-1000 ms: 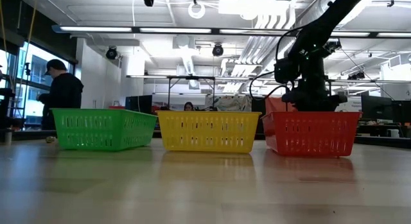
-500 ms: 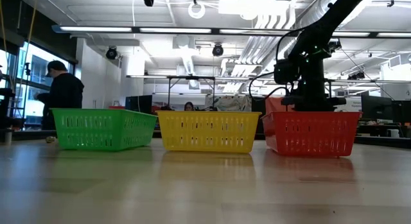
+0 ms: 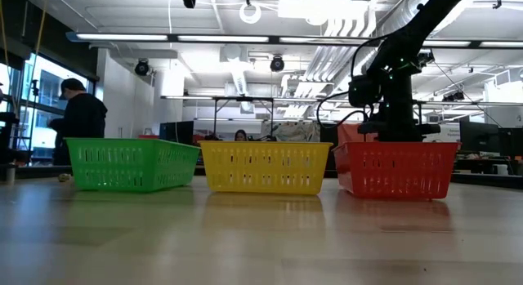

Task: Sort Halloween decoration
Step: Put the green skeleton toy into the green basket

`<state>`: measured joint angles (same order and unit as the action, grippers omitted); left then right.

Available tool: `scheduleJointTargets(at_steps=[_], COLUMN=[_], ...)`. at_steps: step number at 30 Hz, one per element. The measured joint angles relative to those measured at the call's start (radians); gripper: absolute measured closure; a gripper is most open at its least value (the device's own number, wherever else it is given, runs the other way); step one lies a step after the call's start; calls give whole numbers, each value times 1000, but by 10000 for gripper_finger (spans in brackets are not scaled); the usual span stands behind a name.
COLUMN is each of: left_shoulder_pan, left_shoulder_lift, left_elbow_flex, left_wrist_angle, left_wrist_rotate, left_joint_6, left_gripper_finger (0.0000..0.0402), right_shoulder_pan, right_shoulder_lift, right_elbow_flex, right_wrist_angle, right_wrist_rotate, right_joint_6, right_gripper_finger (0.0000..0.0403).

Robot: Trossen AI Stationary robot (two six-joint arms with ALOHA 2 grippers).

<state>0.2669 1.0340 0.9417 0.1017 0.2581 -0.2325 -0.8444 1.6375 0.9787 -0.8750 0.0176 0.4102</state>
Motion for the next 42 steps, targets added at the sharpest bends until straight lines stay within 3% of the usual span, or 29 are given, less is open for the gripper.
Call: scheduleJointTargets(at_steps=[42], left_shoulder_pan=[0], left_shoulder_lift=[0], left_elbow_flex=[0], left_wrist_angle=[0], left_wrist_rotate=[0], left_joint_6=[0], left_gripper_finger=[206], right_shoulder_pan=[-7], right_shoulder_lift=[0], right_elbow_flex=[0], right_wrist_angle=[0], right_wrist_rotate=[5], right_joint_6=[-7], right_gripper_finger=[295])
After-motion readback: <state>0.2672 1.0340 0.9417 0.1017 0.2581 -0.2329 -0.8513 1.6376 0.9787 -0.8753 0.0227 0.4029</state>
